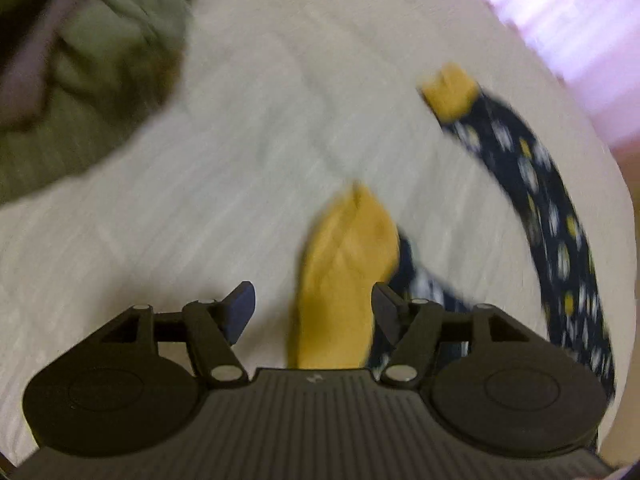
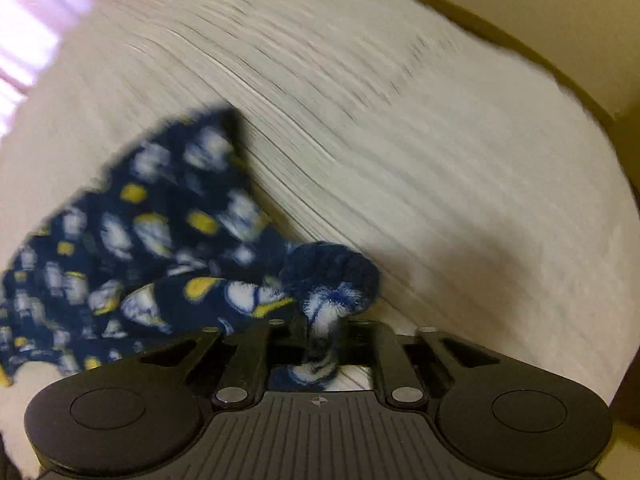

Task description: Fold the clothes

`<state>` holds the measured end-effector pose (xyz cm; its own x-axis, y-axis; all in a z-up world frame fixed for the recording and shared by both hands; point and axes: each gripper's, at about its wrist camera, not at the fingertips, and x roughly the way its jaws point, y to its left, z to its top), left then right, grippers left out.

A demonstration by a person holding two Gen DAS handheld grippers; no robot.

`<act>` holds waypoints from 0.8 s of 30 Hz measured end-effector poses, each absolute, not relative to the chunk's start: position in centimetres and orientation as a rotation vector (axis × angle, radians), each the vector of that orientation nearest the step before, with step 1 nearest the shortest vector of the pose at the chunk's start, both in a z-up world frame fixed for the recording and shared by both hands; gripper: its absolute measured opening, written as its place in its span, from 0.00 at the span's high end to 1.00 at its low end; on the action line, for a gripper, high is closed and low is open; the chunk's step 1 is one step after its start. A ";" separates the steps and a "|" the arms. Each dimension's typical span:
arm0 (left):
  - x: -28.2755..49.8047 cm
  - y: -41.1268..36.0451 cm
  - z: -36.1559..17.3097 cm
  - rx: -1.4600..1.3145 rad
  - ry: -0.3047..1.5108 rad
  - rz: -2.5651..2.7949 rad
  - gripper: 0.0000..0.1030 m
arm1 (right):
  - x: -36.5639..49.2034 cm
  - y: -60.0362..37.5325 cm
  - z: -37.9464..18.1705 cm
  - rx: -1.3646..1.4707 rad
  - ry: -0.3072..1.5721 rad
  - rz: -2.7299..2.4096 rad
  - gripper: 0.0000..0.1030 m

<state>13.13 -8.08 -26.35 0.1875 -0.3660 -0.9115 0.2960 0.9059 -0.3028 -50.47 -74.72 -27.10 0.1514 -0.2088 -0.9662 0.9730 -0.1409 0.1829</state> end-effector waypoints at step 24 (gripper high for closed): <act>18.1 -13.8 -23.6 -0.045 1.035 -0.363 0.57 | -49.9 -73.3 -29.5 1.264 0.574 -1.218 0.70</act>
<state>18.07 -13.80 -23.64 0.4561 -0.3152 -0.8322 0.2736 0.9395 -0.2059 -49.85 -73.32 -29.49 0.3234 -0.3641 -0.8734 0.9052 -0.1497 0.3976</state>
